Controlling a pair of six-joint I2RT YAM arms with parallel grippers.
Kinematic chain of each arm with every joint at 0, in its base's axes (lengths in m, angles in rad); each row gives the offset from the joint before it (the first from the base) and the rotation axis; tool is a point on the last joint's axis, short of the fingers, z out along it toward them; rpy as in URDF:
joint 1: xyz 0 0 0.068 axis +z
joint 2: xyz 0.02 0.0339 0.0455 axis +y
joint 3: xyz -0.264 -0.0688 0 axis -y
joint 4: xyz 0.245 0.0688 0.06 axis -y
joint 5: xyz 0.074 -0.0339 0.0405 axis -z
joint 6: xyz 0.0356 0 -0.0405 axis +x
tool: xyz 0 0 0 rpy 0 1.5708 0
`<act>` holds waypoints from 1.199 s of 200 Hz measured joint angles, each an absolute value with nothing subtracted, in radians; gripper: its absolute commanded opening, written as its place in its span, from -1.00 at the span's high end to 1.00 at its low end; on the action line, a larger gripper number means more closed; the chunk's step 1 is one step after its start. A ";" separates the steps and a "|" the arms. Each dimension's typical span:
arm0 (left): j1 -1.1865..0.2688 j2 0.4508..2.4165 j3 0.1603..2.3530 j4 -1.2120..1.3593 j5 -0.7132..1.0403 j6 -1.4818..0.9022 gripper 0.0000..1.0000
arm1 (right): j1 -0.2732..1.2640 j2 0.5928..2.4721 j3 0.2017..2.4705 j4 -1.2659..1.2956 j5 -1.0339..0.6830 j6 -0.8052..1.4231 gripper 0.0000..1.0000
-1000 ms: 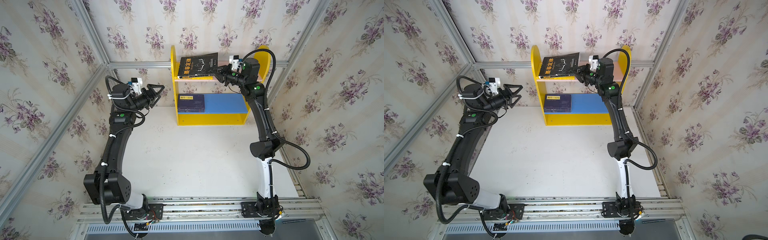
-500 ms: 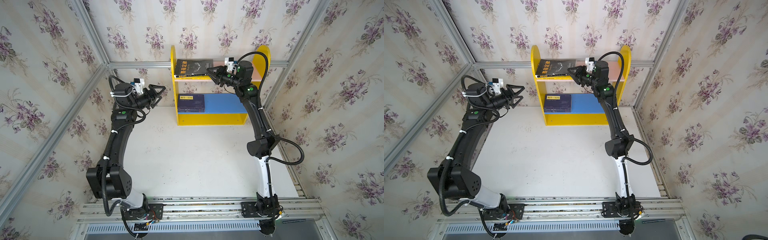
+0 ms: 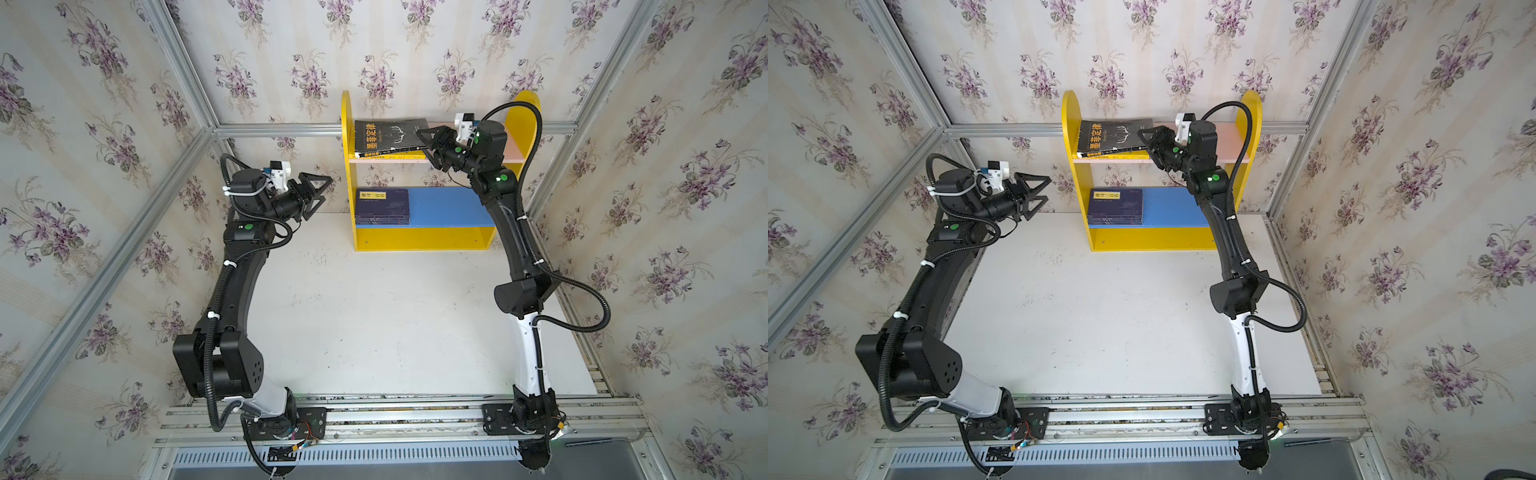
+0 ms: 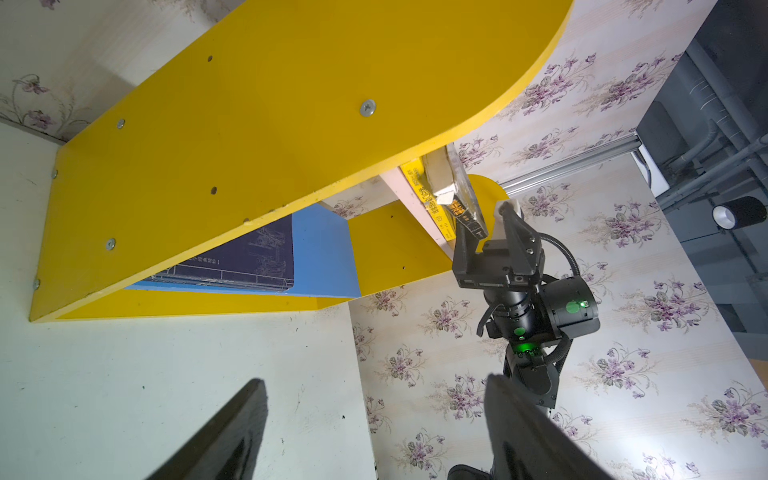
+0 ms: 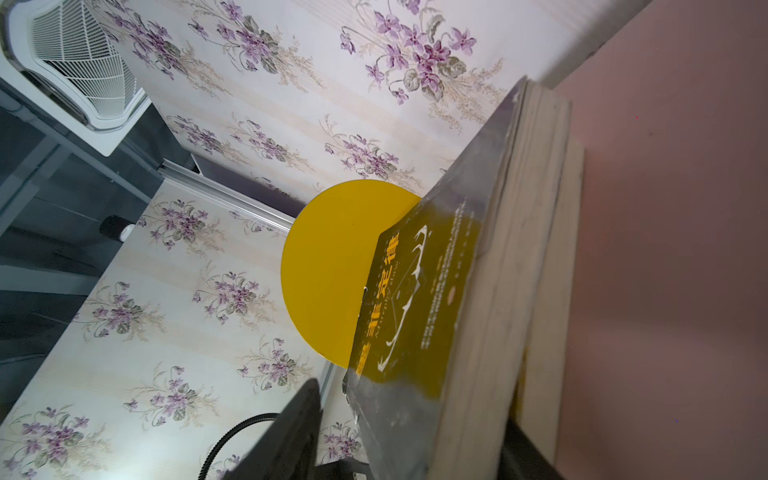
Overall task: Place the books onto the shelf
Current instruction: 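Press the black paperback against the yellow book with the right gripper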
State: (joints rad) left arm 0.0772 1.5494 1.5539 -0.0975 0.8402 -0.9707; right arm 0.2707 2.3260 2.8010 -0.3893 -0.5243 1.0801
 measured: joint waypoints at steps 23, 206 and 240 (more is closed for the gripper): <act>0.077 1.531 1.536 -0.098 0.840 -0.967 -0.68 | 0.285 2.309 2.801 -0.440 -0.479 1.026 -0.21; 0.077 1.514 1.489 -0.104 0.841 -0.952 -0.68 | 0.313 2.289 2.806 -0.591 -0.223 0.768 0.42; 0.078 1.514 1.475 -0.104 0.841 -0.952 -0.68 | 0.321 2.313 2.806 -0.527 -0.220 0.770 0.50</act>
State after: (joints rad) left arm 0.0776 1.5139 1.4746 -0.1040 0.8406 -0.9520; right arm 0.3206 2.3127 2.8056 -0.5270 -0.2203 0.7700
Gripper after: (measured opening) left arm 0.841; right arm 0.254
